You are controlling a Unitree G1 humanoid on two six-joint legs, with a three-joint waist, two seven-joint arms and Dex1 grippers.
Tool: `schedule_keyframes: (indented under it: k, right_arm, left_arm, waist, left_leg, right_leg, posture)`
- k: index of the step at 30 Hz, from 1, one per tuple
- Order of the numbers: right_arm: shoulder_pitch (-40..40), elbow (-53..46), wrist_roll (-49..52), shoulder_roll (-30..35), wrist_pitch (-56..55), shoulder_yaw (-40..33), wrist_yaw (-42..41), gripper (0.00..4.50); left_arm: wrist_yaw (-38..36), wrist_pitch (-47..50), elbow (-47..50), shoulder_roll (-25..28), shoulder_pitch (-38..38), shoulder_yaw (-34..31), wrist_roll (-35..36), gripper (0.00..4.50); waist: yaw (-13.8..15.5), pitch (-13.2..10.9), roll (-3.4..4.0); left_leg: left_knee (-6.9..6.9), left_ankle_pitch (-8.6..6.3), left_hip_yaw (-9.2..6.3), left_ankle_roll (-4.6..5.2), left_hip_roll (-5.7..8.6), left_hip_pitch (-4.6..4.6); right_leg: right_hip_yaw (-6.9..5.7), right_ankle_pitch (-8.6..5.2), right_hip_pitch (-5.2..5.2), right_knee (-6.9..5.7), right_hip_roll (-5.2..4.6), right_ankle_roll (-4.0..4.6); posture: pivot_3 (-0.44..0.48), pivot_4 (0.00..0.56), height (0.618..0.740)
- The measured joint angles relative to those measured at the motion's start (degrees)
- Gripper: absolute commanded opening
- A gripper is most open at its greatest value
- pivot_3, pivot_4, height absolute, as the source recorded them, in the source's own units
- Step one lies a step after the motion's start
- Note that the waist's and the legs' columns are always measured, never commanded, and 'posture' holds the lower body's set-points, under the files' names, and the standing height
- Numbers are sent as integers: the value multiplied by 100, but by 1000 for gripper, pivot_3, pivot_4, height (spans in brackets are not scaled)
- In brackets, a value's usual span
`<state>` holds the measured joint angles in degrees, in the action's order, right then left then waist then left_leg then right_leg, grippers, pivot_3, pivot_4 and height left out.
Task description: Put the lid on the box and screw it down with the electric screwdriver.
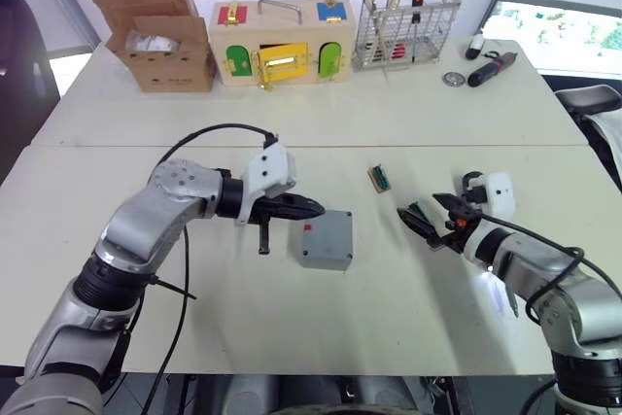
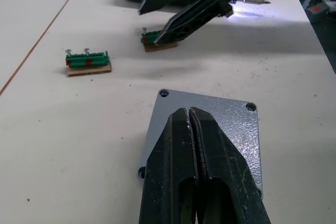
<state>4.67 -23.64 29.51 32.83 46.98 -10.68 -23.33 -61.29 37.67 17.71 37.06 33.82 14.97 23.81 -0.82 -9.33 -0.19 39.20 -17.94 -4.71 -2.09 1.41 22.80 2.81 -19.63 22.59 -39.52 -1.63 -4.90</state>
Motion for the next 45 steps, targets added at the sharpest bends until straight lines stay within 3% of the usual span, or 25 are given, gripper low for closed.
schedule_keyframes:
  k: [7, 16, 18, 21, 34, 45]
  right_arm:
    - [103, 281, -241, -12, -251, 137, -27, 1759]
    - [114, 381, -394, -81, -392, 156, -24, 1759]
    - [118, 391, -418, -83, -403, 156, -24, 1203]
    - [140, 452, -463, -103, -409, 165, -27, 24]
    - [179, 451, -575, -134, -485, 238, -83, 24]
    - [307, -378, -253, -3, -112, -81, -119, 24]
  left_arm:
    - [8, -77, 48, 26, -105, 6, -78, 0]
    - [13, -276, 52, 111, -277, 11, -238, 0]
    - [11, -362, 52, 118, -317, 17, -329, 0]
    - [-2, -450, 48, 125, -392, 99, -432, 0]
    - [-65, -599, -19, 133, -392, 135, -588, 0]
    - [-111, -569, -179, 98, -391, 95, -504, 0]
  waist:
    - [3, 0, 0]
    - [6, 0, 0]
    - [1, 0, 0]
    - [5, 0, 0]
    - [3, 0, 0]
    - [1, 0, 0]
  left_leg:
    - [0, 0, 0, -1, 0, -1]
    - [0, 0, 0, 0, 0, -1]
    - [-1, 0, 1, 0, 0, -2]
    - [-1, 0, 0, 0, 0, -2]
    - [-1, 0, 1, 0, 0, -2]
    - [-1, 0, 1, 0, 0, -2]
  right_leg:
    - [0, 0, 0, -1, -1, 0]
    - [0, 0, 0, -2, -1, 0]
    - [1, 0, 0, -2, -1, 0]
    - [1, 0, 0, -2, -1, 0]
    - [1, 0, 0, -2, -1, 0]
    - [1, 0, 0, -2, -1, 0]
  posture:
    - [0, 150, 740]
    - [0, 150, 740]
    - [0, 150, 740]
    - [0, 150, 740]
    - [0, 150, 740]
    - [0, 150, 740]
